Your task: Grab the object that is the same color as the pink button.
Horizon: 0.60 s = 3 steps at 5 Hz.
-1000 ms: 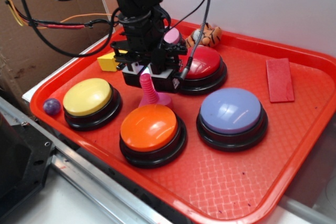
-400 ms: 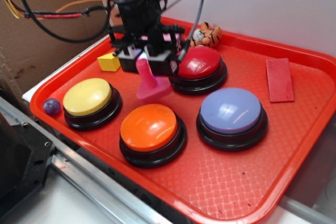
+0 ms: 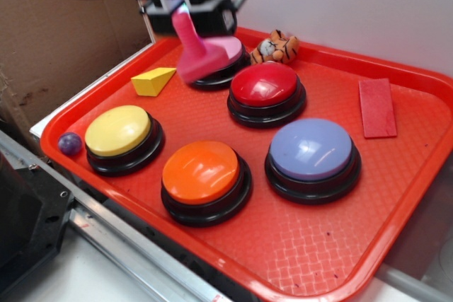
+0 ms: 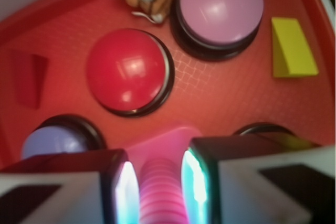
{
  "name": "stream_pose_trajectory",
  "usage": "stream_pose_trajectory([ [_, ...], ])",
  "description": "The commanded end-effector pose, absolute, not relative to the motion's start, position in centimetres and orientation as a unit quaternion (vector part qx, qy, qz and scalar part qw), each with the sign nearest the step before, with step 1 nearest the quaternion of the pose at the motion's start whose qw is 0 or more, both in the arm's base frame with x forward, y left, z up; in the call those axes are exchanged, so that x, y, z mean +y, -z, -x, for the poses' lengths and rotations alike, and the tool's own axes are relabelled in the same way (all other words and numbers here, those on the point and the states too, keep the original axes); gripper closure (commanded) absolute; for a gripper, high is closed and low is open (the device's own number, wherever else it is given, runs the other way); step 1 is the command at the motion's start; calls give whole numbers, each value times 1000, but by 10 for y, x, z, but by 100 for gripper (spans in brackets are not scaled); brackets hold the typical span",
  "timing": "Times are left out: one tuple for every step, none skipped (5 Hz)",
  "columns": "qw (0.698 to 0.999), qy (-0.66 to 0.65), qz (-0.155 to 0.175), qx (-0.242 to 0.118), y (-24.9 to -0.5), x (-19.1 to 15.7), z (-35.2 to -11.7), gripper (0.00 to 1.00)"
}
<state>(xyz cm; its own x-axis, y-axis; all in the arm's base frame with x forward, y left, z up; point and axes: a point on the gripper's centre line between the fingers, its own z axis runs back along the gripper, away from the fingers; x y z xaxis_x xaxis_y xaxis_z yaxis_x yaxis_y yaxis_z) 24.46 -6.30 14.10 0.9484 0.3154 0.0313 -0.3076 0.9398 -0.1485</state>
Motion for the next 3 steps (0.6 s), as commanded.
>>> stream_pose_trajectory([
  [984, -131, 83, -92, -239, -59, -234, 100],
  [986, -118, 85, -86, -237, -59, -231, 100],
  [992, -98, 64, -53, -231, -59, -226, 100],
])
